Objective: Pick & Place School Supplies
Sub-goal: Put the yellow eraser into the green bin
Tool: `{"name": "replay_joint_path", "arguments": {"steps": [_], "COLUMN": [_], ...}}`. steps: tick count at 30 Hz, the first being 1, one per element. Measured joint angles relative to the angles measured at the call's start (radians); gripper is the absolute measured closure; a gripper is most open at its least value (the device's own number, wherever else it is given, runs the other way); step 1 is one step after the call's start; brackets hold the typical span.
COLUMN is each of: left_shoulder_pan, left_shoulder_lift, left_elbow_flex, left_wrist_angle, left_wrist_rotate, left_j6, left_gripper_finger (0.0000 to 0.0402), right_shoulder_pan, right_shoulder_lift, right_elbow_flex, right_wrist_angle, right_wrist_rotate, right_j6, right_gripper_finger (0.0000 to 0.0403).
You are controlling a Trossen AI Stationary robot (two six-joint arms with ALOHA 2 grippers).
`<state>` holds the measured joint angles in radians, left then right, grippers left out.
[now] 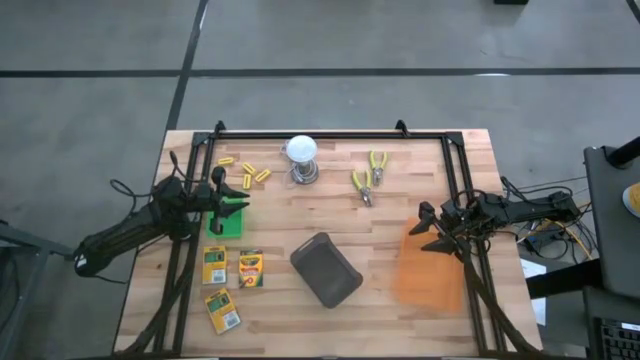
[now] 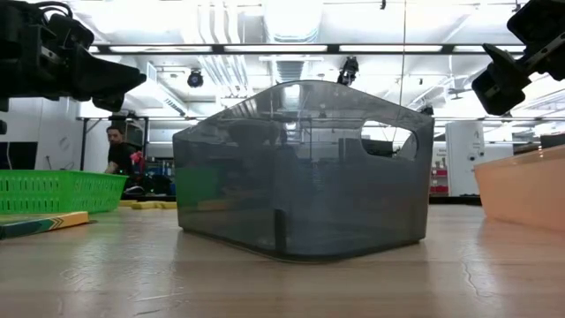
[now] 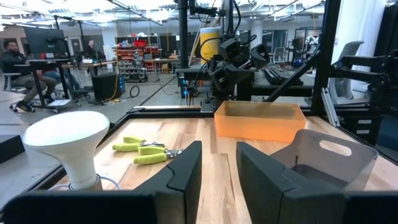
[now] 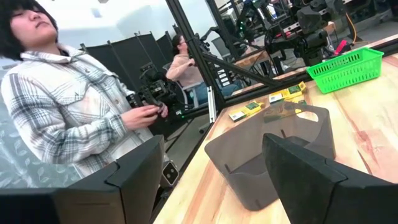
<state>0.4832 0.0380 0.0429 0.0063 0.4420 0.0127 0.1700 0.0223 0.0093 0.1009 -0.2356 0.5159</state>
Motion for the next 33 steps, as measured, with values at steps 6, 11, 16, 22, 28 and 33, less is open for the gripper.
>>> {"name": "replay_joint_path", "arguments": {"steps": [6,11,16,22,28,33], "left_shoulder_pan": [0.001,0.000,0.001,0.001,0.001,0.000], "left_shoulder_lift": [0.000,-0.001,0.017,0.097,0.289,0.509], "left_elbow_flex": [0.000,0.014,0.080,0.201,0.375,0.593], "left_wrist_angle": [0.001,0.064,-0.029,-0.123,-0.257,-0.519], "left_wrist_rotate": [0.003,-0.052,-0.138,-0.197,-0.281,-0.389], "left_j6": [-0.057,-0.168,-0.189,-0.191,-0.279,-0.333], "left_gripper_finger": [0.0296,0.0296,0.0296,0.0296,0.0296,0.0296], "right_shoulder_pan": [0.000,0.000,0.000,0.000,0.000,0.000], "right_shoulder_lift": [0.000,0.000,0.000,0.000,0.000,0.001], "right_elbow_flex": [0.000,0.000,0.000,0.000,0.000,0.000], "right_wrist_angle": [0.000,0.000,0.000,0.000,0.000,0.000], "right_wrist_rotate": [0.000,0.000,0.000,0.000,0.000,0.000], "right_j6": [0.000,0.000,0.000,0.000,0.000,0.000], "right_gripper_finger": [0.0144,0.0142,0.0136,0.0140,0.0144,0.0139]}}
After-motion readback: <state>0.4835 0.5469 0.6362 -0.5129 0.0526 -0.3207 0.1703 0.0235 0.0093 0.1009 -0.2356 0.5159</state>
